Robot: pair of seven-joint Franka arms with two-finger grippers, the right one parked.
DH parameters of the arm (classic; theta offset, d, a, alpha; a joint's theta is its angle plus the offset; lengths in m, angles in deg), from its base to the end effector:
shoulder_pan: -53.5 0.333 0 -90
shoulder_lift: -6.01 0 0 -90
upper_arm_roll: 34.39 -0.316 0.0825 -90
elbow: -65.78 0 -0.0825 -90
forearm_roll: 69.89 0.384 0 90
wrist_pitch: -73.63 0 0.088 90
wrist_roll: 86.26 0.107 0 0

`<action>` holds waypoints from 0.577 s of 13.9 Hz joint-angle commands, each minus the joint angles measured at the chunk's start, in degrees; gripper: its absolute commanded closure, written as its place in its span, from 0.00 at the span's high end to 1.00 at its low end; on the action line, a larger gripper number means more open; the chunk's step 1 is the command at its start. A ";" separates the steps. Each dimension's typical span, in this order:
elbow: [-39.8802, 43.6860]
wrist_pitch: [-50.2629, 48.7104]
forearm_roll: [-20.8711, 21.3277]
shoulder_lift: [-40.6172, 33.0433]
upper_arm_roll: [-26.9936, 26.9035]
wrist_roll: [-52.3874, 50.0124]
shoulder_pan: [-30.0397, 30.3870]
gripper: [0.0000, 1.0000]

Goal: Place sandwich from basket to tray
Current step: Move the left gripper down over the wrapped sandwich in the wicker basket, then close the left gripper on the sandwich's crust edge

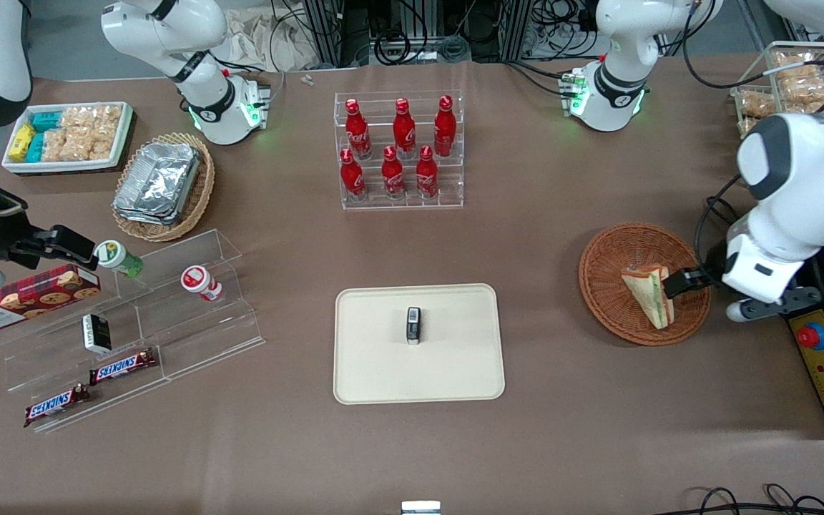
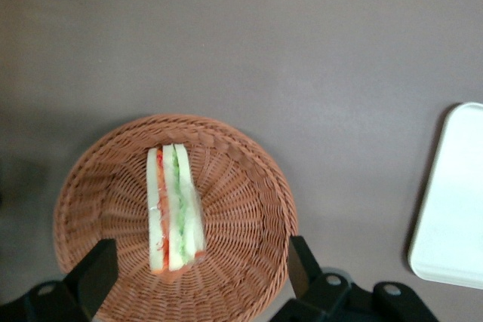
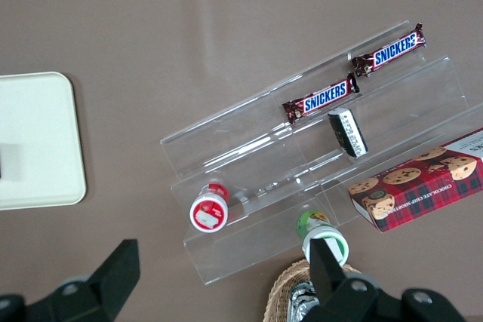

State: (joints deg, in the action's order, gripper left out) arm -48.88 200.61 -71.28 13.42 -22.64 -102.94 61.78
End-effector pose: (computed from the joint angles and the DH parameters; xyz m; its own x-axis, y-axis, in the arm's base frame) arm 0.5875 -0.0336 0.4043 0.9666 0.2464 0.0706 0.2416 -0.9678 0.0700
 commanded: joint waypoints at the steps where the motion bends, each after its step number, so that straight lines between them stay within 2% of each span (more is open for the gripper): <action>1: -9.51 7.39 0.16 -3.19 -0.15 -2.12 -0.10 1.00; 3: -11.28 8.81 0.68 -2.49 -0.24 -1.95 -0.10 1.00; 5: -11.72 8.81 3.23 -1.70 -0.42 -2.04 0.07 1.00; 8: -11.73 8.81 3.59 0.15 -0.59 -2.04 0.16 1.00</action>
State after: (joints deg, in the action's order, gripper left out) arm -59.62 208.49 -69.05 13.30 -23.08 -103.67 61.92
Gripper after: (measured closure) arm 0.000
